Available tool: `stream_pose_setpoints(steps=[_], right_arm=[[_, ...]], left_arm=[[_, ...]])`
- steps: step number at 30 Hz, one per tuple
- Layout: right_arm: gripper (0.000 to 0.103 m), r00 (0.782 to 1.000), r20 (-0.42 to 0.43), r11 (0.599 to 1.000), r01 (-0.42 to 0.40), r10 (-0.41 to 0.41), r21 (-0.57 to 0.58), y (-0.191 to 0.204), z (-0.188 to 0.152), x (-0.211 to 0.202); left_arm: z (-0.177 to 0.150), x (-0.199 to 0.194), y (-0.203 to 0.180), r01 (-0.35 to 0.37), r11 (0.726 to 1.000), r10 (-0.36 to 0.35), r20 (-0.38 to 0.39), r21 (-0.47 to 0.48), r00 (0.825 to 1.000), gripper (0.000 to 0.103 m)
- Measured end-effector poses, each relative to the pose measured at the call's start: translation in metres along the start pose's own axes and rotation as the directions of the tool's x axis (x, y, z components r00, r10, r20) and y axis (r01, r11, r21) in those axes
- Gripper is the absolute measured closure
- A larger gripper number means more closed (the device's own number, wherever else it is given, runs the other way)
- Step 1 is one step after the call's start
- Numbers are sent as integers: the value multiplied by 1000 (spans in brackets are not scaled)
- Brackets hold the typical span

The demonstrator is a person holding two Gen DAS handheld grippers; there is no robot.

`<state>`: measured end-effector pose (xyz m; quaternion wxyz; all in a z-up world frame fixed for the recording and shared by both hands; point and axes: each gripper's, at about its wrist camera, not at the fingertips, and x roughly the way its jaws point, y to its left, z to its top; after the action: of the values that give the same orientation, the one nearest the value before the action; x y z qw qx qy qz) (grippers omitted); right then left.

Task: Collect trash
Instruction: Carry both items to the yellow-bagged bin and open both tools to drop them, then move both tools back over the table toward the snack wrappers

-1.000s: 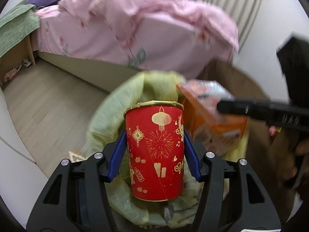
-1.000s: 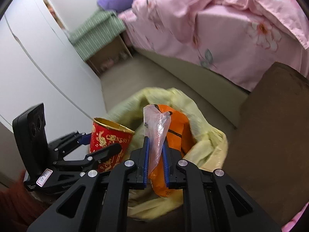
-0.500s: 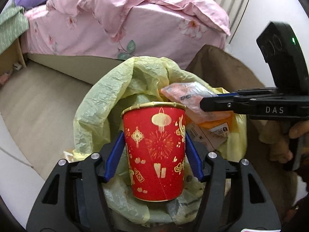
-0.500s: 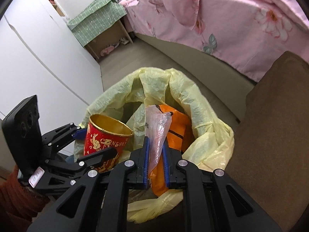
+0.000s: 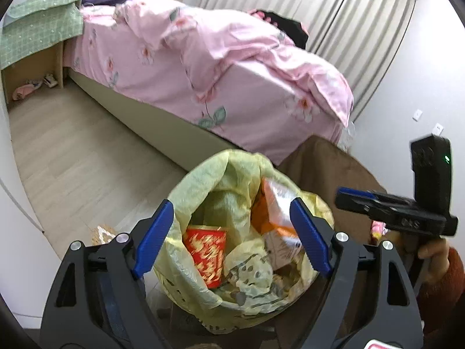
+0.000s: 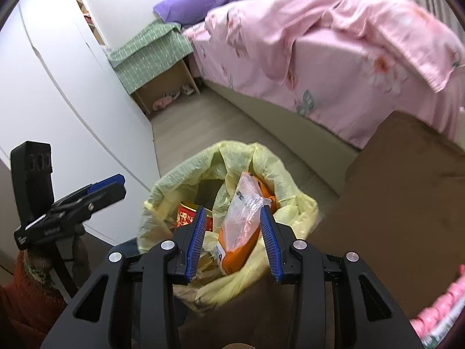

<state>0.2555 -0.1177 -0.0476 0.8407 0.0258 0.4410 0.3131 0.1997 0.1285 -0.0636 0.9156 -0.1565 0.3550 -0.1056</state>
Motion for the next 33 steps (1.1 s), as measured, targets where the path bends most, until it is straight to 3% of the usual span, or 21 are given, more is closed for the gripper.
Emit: stream_pose_setpoints(steps=[4,8,11,13,20,21,24,27,31,33], right_arm=[[66,996,70,998,60,-60,1,-3,-14,-47],[66,975,141,985,174,-170,-13,-13,-44,-106],[61,941,204,961,278,-270,-12,-27,-73,-152],[46,910,233,937,350,-342,8,-38,-96,-182],[46,869,166,883,447,-467,146,-82,-175,-243],[46,867,153,876,447,-474,181,-88,-186,-248],[46,868,111,854,441,-484,276,-109,-222,-257],[47,853,88,827,466,-514,315,-115,-247,-255],[47,793,73,773,562,-605,295,-110,-270,-252],[47,801,74,780,552,-595,295,-110,-274,-250]], left_arm=[[0,-11,-19,37,999,-37,13,4,999,25],[-10,-15,-51,90,995,-90,-13,39,996,25],[-20,-13,-83,153,985,-150,-47,77,988,18],[-30,-9,-105,200,975,-193,-84,93,978,17],[-67,12,-182,343,920,-298,-233,188,926,17],[-73,15,-197,373,903,-316,-260,212,913,17],[-86,21,-222,394,884,-315,-304,250,899,22],[-89,32,-238,399,883,-312,-328,246,892,24],[-88,44,-247,388,895,-301,-343,220,890,28],[-92,50,-251,383,899,-292,-361,213,886,29]])
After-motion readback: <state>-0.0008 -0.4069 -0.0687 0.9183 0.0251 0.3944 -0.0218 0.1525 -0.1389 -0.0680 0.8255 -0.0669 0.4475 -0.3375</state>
